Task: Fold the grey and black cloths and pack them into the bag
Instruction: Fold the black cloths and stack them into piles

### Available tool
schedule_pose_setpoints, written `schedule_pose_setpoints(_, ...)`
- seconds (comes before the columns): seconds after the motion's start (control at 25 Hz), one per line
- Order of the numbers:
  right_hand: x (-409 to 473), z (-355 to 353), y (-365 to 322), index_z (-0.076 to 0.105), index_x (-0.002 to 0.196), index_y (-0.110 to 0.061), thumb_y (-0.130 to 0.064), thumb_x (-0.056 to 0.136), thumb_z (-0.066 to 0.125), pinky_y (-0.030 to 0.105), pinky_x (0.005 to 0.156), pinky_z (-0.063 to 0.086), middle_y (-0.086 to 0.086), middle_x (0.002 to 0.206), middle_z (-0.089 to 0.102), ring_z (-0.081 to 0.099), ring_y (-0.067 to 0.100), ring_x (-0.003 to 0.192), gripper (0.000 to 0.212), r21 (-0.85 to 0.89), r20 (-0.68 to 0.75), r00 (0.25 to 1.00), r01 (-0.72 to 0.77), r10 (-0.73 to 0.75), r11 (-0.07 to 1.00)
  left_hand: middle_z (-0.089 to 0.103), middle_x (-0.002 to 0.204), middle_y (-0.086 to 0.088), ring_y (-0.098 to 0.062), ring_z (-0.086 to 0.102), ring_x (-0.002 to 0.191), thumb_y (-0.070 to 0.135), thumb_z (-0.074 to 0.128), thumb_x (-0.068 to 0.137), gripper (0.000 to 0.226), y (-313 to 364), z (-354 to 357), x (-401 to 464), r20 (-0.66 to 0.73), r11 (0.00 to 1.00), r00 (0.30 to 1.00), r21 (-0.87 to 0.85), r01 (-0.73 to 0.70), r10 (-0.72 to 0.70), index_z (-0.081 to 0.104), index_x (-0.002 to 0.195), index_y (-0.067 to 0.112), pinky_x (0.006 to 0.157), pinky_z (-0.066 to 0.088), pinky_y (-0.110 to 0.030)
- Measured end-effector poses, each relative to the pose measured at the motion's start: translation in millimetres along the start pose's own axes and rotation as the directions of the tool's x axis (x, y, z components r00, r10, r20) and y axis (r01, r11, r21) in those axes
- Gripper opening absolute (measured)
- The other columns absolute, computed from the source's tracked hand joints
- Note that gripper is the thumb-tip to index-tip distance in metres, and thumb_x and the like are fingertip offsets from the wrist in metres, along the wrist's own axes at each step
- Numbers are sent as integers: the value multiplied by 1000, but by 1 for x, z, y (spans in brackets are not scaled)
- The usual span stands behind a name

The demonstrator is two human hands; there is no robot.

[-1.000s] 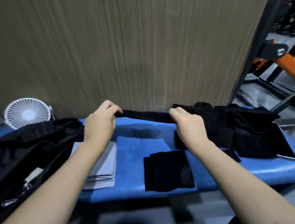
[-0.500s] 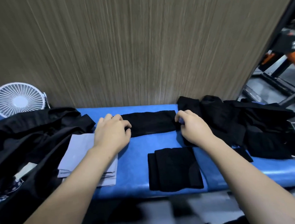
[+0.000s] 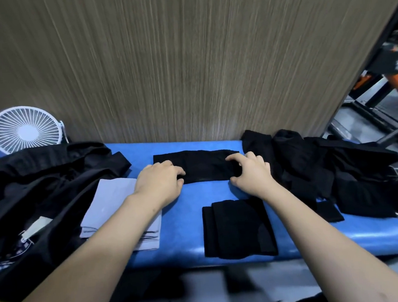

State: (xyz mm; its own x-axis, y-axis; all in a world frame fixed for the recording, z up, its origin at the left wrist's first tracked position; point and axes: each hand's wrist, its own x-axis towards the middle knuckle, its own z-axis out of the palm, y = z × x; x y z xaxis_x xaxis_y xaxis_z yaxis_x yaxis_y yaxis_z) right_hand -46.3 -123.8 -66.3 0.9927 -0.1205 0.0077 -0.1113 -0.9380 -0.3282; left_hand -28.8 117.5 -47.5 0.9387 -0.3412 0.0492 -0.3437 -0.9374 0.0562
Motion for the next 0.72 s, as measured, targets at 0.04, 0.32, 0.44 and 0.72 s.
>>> schedule_pose_setpoints(0.04, 2, 0, 0, 54, 129, -39, -16, 83, 66, 35, 97, 31, -2, 113, 46, 48, 24, 112, 53, 70, -7, 1000, -6, 6, 998, 53, 137, 7, -22, 54, 121, 38, 44, 102, 36, -3, 0, 0, 10, 999, 1000, -28, 16, -15, 55, 136, 36, 98, 41, -34)
schedule_pose_setpoints(0.32, -6, -3, 1, 68, 119, -38, -10, 95, 53, 37, 82, 51, 1, 104, 62, 63, 29, 94, 40, 193, -255, 965, -16, 66, 981, 52, 137, 8, -23, 52, 122, 39, 44, 101, 36, -8, -2, 1, 33, 998, 999, -51, 27, -25, 57, 134, 32, 98, 41, -35)
schedule_pose_setpoints(0.44, -13, -14, 4, 67, 122, -40, -3, 89, 42, 36, 72, 53, 2, 97, 73, 66, 28, 84, 56, 109, -325, 941, -60, 93, 992, 52, 135, 7, -20, 50, 121, 39, 43, 101, 35, -2, -1, 3, 11, 1000, 1000, -3, -7, 7, 58, 133, 34, 100, 34, -33)
schedule_pose_setpoints(0.72, -29, -26, 25, 69, 119, -14, 6, 83, 44, 29, 85, 43, -5, 133, 58, 61, 26, 112, 49, 200, -372, 922, -30, 104, 979, 49, 133, 4, -25, 55, 115, 39, 46, 100, 35, 15, -4, 9, 80, 997, 997, -70, 11, -6, 56, 134, 34, 98, 40, -36)
